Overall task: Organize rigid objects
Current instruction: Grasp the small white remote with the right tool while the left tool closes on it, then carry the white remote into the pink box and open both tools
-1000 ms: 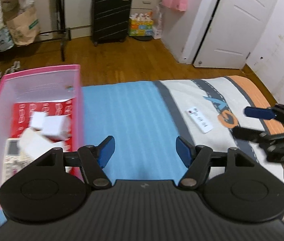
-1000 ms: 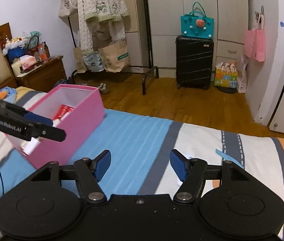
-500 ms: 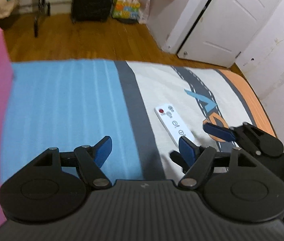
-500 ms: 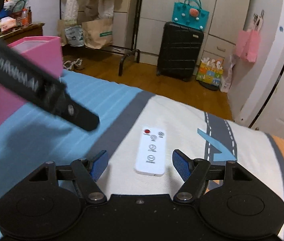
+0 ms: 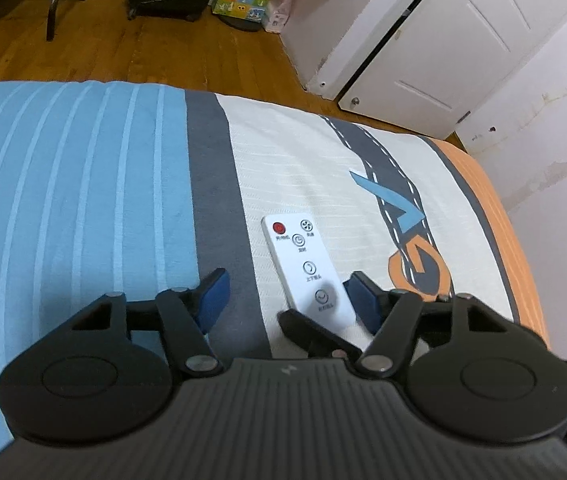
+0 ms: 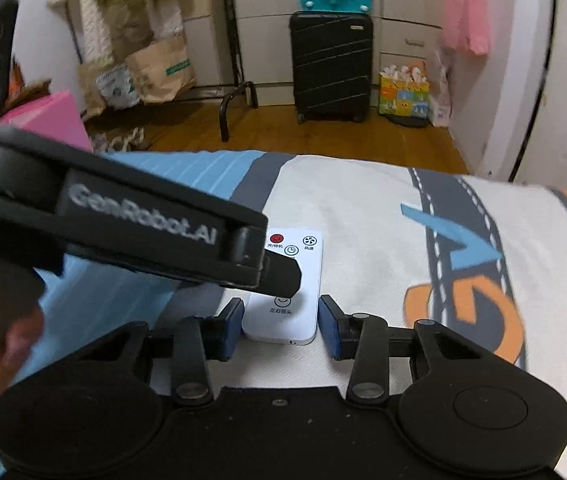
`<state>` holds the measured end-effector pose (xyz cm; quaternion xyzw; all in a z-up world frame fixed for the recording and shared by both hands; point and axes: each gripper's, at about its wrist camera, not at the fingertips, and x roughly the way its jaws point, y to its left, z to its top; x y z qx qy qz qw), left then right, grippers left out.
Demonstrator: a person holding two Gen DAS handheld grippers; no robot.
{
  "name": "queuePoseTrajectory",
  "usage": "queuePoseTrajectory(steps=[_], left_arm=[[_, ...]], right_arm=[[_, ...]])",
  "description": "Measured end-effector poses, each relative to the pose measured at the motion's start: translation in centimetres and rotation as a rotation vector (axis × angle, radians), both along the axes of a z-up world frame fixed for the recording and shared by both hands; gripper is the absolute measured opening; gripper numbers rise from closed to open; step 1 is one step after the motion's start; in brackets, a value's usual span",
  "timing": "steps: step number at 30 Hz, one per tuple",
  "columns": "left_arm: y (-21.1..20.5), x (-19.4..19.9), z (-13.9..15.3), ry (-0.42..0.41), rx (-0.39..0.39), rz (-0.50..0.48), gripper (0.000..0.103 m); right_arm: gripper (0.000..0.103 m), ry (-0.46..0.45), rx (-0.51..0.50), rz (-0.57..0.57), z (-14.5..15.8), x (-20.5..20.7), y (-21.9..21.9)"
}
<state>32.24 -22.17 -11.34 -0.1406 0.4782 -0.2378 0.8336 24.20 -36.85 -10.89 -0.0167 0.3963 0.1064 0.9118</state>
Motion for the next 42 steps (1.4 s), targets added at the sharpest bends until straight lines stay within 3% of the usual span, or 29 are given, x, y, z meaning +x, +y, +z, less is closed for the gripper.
queuePoseTrajectory(steps=[3,6,7,15,29,42], left_arm=[[0.4,-0.8,-0.1,0.006,-0.018,0.006,0.056],[0.7,-1.8,-0.2,0.001,0.018,0.032,0.026],[1.0,-2.0,-0.3,0.012,-0.007,0.031,0.021],[3.0,-4.8,1.7,-0.022,-0.02,0.029,0.019],[8.0,-11.0,11.9,-0.143,0.063,0.044,0.019],[13.8,-16.1,16.3,-0.222,0.109,0.107,0.019]], right_arm=[[0.046,0.021,0.124,-0.014,0.0,-0.4,-0.5],[0.045,0.018,0.137,-0.018,-0.3,-1.0,-0.1],[0.045,0.013,0.122,-0.012,-0.4,-1.2,0.2],[0.046,-0.012,0.119,0.004,1.1,-3.4,1.7],[0.046,-0.139,0.188,0.09,8.6,-8.5,6.3],[0.046,-0.23,0.111,0.199,11.9,-12.9,12.0]])
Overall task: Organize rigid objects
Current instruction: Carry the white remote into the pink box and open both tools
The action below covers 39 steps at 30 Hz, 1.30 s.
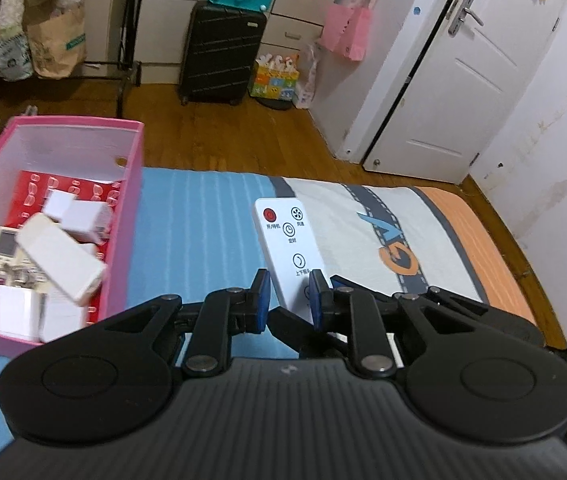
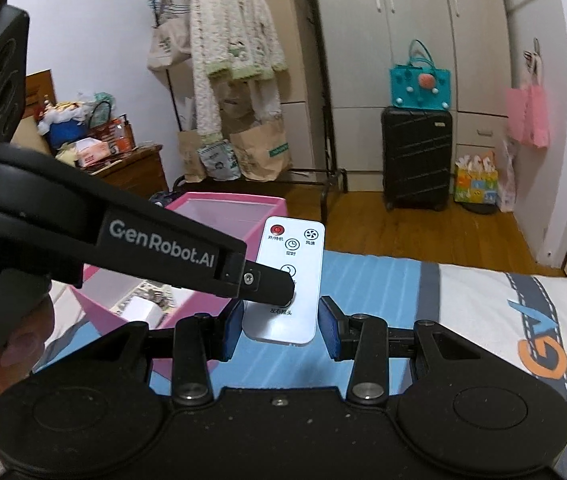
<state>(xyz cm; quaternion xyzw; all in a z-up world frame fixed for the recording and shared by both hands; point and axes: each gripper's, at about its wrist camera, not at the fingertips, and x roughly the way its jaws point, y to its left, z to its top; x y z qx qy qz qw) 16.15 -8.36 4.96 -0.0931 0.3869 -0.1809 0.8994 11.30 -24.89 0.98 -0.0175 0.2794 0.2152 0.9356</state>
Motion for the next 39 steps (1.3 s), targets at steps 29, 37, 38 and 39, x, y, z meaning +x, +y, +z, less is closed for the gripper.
queuePoseTrajectory(steps=[29,37,38,39], left_arm=[[19.6,4.1,-6.7,0.134,-0.107,0.302,0.018],[19.6,5.9,-9.1,0.17,-0.099,0.319,0.019],[19.6,6.1,-9.4,0.172,-0.09,0.332,0.02],[19.6,6.3,-9.6,0.177,-0.078,0.331,0.025]], right_arm=[[0.045,0.24,-0.158,0.358,-3.7,8.7,17.6],[0.045,0.285,-0.226,0.36,-5.5,10.5,18.6],[0.045,0.276,-0.234,0.347,-5.7,10.7,18.6],[0.045,0.267,-0.242,0.339,-5.8,10.6,18.5]])
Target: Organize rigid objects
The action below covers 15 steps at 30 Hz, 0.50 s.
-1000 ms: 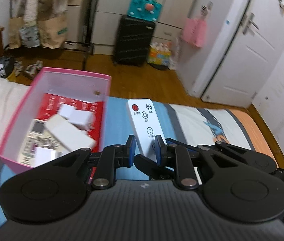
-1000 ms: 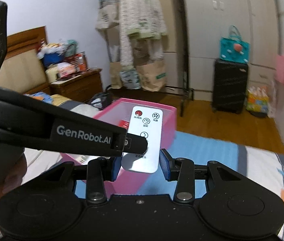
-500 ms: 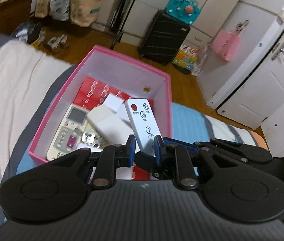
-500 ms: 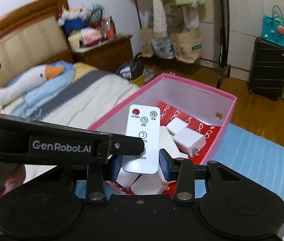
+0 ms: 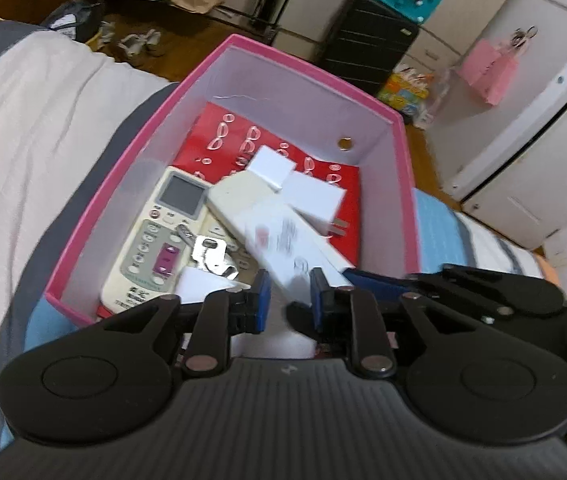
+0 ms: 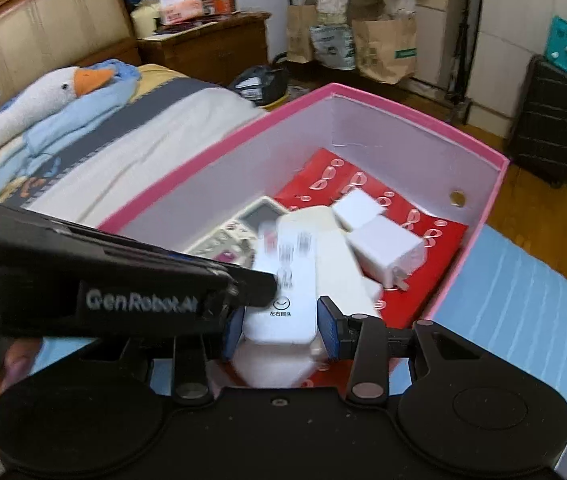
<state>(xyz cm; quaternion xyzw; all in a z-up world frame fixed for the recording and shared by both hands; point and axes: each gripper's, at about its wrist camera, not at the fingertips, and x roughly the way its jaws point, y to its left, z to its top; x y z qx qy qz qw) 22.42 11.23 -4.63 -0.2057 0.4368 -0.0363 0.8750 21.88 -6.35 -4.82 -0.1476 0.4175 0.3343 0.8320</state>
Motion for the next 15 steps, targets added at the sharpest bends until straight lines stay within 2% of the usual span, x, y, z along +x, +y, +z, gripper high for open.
queuePoseTrajectory(steps=[3,5,7,10,15], left_arm=[[0.2,0.0,0.0,0.013,0.002,0.001,0.026],[-0.1,-0.1,0.7,0.011,0.038,0.004,0.027],[-0.4,-0.6,1.5,0.004,0.07,0.004,0.036],[-0.9,-1.5,2.9,-0.012,0.103,0.003,0.042],[-2.0,-3.4,5.2,-0.016,0.173,-0.015,0.058]], right_arm=[[0.045,-0.016,0.028,-0.012,0.2,-0.6,-1.0],[0.046,-0.032,0.076,-0.021,0.8,-1.2,-2.0],[0.047,-0.053,0.128,-0.044,1.8,-1.8,-3.0],[0.047,-0.075,0.197,-0.08,3.5,-2.8,-4.8],[0.048,-0.121,0.263,-0.117,6.0,-5.2,-7.5]])
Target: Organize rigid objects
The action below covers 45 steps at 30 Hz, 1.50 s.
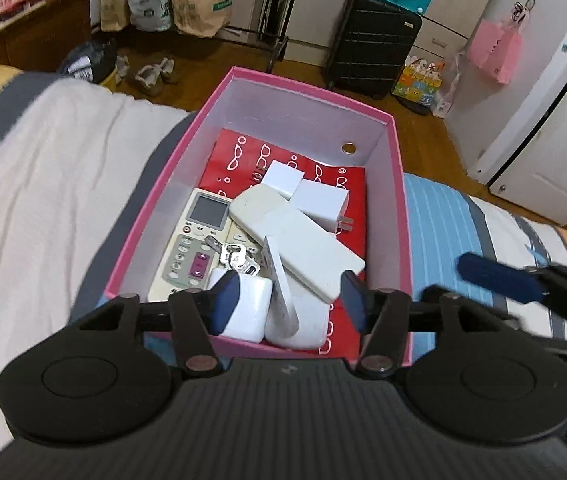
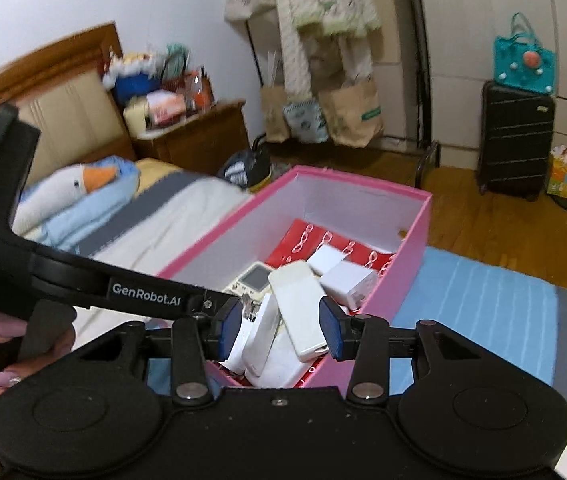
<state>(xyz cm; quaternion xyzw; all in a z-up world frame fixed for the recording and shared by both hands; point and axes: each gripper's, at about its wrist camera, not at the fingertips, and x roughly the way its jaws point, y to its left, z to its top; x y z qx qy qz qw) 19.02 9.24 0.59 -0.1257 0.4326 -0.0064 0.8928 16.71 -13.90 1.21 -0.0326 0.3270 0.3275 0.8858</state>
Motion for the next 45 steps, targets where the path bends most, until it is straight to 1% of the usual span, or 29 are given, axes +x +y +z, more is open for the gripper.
queuePoseTrajectory(steps=[5,7,10,12,15,16,18,21,24,28,31,32,33,35,39,45], left_arm=[[-1.0,-2.0,2.7,-0.018,0.074,-0.013,0.067],[-1.7,-2.8,3.9,-0.025,0.111,-0.015,0.077],[-2.9,-4.4,5.4,-0.063,0.167,-0.039,0.079],[-3.8,-5.3,6.1,-0.072,0.193,-0.063,0.081],[-4.8,-6.7,7.2,-0.099,0.194,-0.084,0.092],[-5.0,-7.2,7.6,-0.111,0.189,-0.091,0.094],[-5.4,-8.1,8.2,-0.13,0.173,-0.105,0.094],[-5.6,-9.9,8.1,-0.149,0.153,-0.1,0.098],[-5.8,-11.3,7.2,-0.143,0.16,-0.113,0.099],[-5.9,-11.9,6.8,-0.156,0.173,-0.125,0.099],[-6.2,-12.3,6.6,-0.168,0.174,-0.139,0.099],[-6.3,-12.4,6.6,-0.17,0.175,-0.143,0.099],[-6.5,-12.5,6.5,-0.171,0.178,-0.15,0.099],[-6.9,-12.6,6.3,-0.168,0.182,-0.168,0.099],[-7.3,-12.7,6.0,-0.162,0.184,-0.176,0.1],[-7.1,-12.5,5.5,-0.159,0.177,-0.158,0.101]], right_arm=[[0.048,-0.047,0.031,-0.048,2.2,-2.6,-2.4],[0.049,-0.082,0.029,-0.077,2.8,-3.7,-3.4],[0.049,-0.096,0.047,-0.119,3.2,-5.2,-5.2],[0.052,-0.098,0.06,-0.142,3.6,-6.0,-6.2],[0.052,-0.122,0.044,-0.214,4.1,-7.3,-7.3],[0.052,-0.13,0.042,-0.223,4.3,-7.8,-7.7],[0.054,-0.141,0.042,-0.24,4.7,-8.6,-8.3],[0.056,-0.158,0.045,-0.268,4.9,-9.7,-9.2],[0.058,-0.158,0.042,-0.296,4.8,-10.7,-9.9],[0.059,-0.162,0.009,-0.333,4.3,-11.8,-10.1],[0.072,-0.148,-0.002,-0.36,3.9,-12.5,-10.3],[0.082,-0.147,-0.002,-0.372,3.7,-12.7,-10.3],[0.091,-0.143,-0.009,-0.378,3.6,-12.7,-10.2],[0.092,-0.128,-0.034,-0.402,3.3,-12.6,-10.1],[0.095,-0.103,-0.128,-0.501,3.1,-12.3,-9.9],[0.095,-0.076,-0.118,-0.524,3.2,-12.2,-11.0]])
